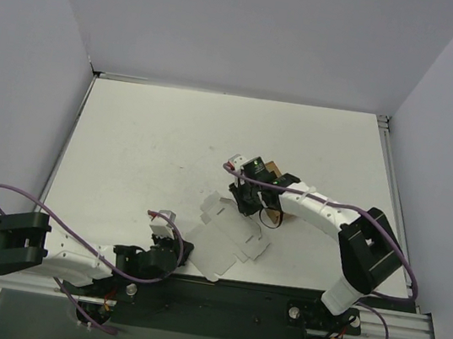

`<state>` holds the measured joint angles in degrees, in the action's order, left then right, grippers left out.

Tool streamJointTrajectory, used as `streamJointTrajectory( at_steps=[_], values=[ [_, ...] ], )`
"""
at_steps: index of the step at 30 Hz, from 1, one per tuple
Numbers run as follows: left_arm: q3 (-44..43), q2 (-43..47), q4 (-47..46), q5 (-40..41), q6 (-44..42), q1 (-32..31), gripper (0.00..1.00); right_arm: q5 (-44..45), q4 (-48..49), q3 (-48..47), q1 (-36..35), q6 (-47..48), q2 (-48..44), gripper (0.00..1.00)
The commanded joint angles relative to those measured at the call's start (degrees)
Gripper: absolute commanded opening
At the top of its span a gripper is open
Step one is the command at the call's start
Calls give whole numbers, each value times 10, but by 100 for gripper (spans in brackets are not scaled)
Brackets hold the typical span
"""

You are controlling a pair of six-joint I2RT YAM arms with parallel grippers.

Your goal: Fold the paper box

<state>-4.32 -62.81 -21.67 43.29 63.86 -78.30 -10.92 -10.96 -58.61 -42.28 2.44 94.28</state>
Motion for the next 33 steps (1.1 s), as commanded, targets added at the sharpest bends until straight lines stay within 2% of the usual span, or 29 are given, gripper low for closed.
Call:
streamJointTrajectory(
  at_steps=[1,8,12,16,19,25,26,29,31,33],
  values=[
    [20,-4,58,-14,-12,-1,18,7,-22,1,-6,16,16,13],
    [22,3,66,-13,-10,-2,18,-16,-20,-2,15,19,36,18],
    [22,2,66,-13,-9,-2,18,-38,-33,-9,35,15,55,30],
    [23,1,66,-12,-8,-2,18,-87,-35,-10,60,11,63,38],
    [23,1,66,-12,-7,-2,18,-127,-34,-12,66,8,67,35],
    [22,-2,62,-11,-10,-2,18,-201,-28,-11,70,3,60,19],
    [21,-2,60,-11,-12,-2,18,-205,-25,-9,70,2,54,12],
    [19,4,47,-11,-30,-1,19,-206,-21,-5,70,1,37,0],
    [12,14,39,-14,-62,0,26,-187,-20,0,67,6,24,0],
    [3,43,49,-16,-107,2,49,-141,-18,6,52,23,-2,0]
  ],
)
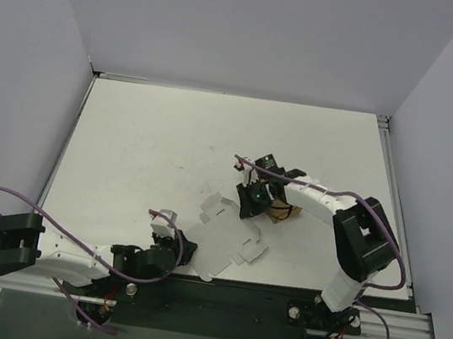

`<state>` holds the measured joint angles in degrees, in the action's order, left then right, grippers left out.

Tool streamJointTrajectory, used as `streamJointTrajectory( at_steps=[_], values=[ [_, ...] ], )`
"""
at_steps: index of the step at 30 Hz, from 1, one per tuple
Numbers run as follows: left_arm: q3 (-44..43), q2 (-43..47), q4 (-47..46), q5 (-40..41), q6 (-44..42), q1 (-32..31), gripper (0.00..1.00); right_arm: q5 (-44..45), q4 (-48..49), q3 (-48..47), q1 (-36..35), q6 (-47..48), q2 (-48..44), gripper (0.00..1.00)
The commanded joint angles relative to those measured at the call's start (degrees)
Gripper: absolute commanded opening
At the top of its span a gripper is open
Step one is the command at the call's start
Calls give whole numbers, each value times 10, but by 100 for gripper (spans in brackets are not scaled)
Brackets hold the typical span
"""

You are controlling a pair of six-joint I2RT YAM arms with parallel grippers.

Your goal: Fold the paper box

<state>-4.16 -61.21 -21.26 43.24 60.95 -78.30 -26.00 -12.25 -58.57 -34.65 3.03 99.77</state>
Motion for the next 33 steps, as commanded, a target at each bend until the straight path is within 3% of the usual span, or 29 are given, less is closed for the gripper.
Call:
streamJointTrajectory(
  at_steps=[1,2,5,9,10,14,17,20,33],
  values=[
    [-9,41,52,-18,-91,3,57,32,-5,6,-32,26,-76,0],
    [-15,75,60,-24,-107,5,69,54,-8,6,-44,38,-85,0],
    [-35,160,92,-31,-179,17,80,134,-12,6,-85,77,-117,0],
    [-54,259,112,-124,-332,80,85,168,-22,-2,-120,105,-143,0],
    [-61,285,118,-148,-354,123,85,169,-31,-11,-124,108,-149,0],
    [-106,309,148,-276,-433,218,84,173,-62,-32,-139,124,-156,0],
    [-128,276,136,-385,-477,280,84,176,-80,-42,-153,127,-153,0],
    [-158,214,108,-471,-500,303,80,175,-90,-45,-161,128,-152,0],
    [-223,74,39,-497,-570,305,74,153,-99,-45,-166,126,-162,0]
  ],
)
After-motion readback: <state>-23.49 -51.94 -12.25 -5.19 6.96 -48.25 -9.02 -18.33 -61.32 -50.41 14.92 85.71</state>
